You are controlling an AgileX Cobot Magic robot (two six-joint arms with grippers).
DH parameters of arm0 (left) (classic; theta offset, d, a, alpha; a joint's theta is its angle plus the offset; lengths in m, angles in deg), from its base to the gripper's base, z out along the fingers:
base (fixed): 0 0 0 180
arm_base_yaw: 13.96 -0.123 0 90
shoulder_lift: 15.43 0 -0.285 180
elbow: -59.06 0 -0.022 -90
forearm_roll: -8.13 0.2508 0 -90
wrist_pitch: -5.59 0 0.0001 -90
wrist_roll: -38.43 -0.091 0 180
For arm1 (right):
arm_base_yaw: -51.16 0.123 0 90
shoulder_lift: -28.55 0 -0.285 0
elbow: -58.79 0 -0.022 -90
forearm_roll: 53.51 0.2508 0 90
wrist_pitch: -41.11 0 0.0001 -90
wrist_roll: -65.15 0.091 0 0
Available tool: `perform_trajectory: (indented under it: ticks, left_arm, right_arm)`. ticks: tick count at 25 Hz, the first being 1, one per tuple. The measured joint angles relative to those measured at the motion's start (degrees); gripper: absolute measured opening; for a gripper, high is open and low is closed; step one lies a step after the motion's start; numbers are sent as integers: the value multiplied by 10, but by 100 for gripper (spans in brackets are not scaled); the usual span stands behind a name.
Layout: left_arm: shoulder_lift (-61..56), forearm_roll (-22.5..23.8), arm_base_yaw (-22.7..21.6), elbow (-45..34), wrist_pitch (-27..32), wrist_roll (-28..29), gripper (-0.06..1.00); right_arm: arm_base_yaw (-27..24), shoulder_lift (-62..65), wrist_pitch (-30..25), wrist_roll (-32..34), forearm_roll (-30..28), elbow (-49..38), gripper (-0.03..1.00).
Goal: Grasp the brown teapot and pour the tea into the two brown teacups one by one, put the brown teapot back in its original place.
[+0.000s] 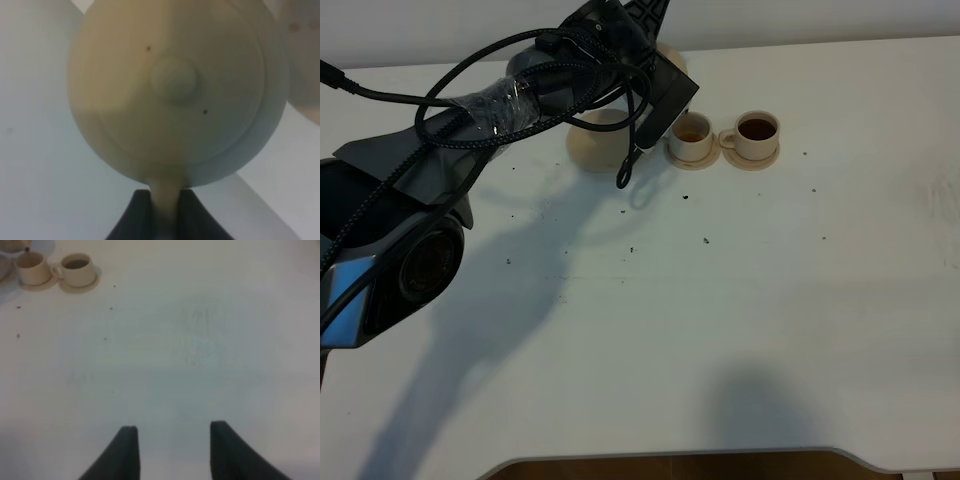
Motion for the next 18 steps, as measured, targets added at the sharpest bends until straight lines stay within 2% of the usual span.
perform_trajectory:
  ticks: [7, 13, 18]
  left_arm:
    - [0, 1, 0, 0, -19, -28, 10]
    - [0, 1, 0, 0, -40, -86, 10]
    - [0, 1, 0, 0, -58, -107, 10]
  right_arm:
    - [0, 0, 0, 0, 0, 0, 36]
    - [0, 0, 0, 0, 0, 0, 36]
    - [0, 0, 0, 0, 0, 0, 36]
